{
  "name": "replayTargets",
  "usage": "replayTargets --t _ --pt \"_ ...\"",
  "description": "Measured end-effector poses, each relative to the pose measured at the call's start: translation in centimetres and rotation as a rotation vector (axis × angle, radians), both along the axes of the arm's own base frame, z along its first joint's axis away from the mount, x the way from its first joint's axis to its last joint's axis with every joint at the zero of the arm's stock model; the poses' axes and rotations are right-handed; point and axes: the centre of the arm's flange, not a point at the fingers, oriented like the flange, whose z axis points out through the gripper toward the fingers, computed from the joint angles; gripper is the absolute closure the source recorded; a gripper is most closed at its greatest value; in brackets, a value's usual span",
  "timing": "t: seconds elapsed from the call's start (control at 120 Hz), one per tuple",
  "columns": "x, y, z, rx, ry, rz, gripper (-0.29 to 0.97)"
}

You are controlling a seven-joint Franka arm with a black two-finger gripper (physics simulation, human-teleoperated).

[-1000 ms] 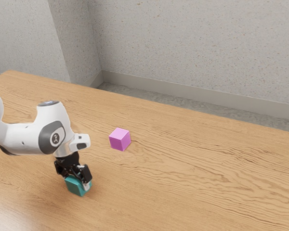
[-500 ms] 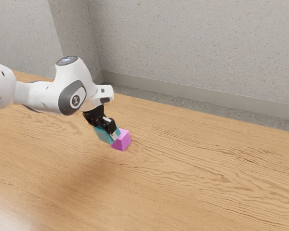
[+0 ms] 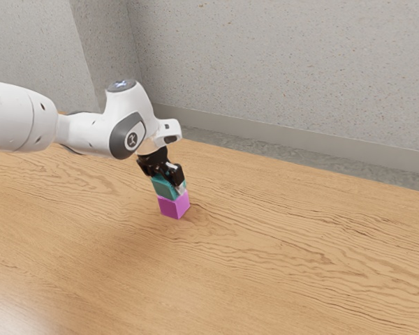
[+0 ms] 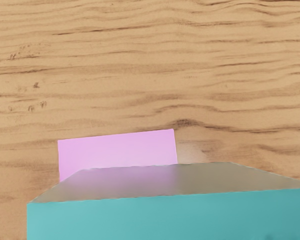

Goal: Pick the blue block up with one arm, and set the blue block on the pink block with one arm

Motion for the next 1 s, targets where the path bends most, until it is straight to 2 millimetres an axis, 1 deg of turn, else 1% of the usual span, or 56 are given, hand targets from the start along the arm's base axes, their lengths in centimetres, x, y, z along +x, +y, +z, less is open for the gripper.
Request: replayTargets --t 0.092,0.15,0.183,0.275,0.45,0.567,0.617,0.65,0.683,0.758,0.85,0.892,0.933,0.967,0.983,1.0 --pt "0.0 0.2 -0.4 0.000 0.008 0.011 0.47" --pt "0.2 0.3 -0.3 0.004 0.005 0.019 0.49" --pt "0.3 0.4 -0.3 0.004 0.004 0.024 0.44" --pt "0.3 0.4 -0.5 -0.007 0.008 0.031 0.38" --pt "0.6 0.4 -0.6 -0.031 0.009 0.024 0.18" --pt "0.7 0.5 -1.1 -0.036 0.017 0.015 0.11" --pt "0.7 0.9 -0.5 -0.035 0.007 0.016 0.08" --pt "0.3 1.2 1.1 -0.033 -0.013 0.017 0.07" --pt "-0.8 1.2 3.3 -0.031 -0.035 0.017 0.06" --pt "-4.8 1.2 9.2 -0.026 -0.099 0.018 0.04" --pt "-8.8 0.9 18.4 -0.020 -0.220 0.013 0.03" --pt "-10.3 0.8 22.1 -0.023 -0.268 0.012 0.02" --pt "-11.1 0.1 27.1 -0.036 -0.316 0.012 0.02" --pt "-11.7 -0.5 30.7 -0.044 -0.327 0.009 0.02" --pt "-11.9 -0.7 32.1 -0.049 -0.324 0.010 0.01" --pt "-12.2 -0.8 32.9 -0.052 -0.313 0.013 0.01"
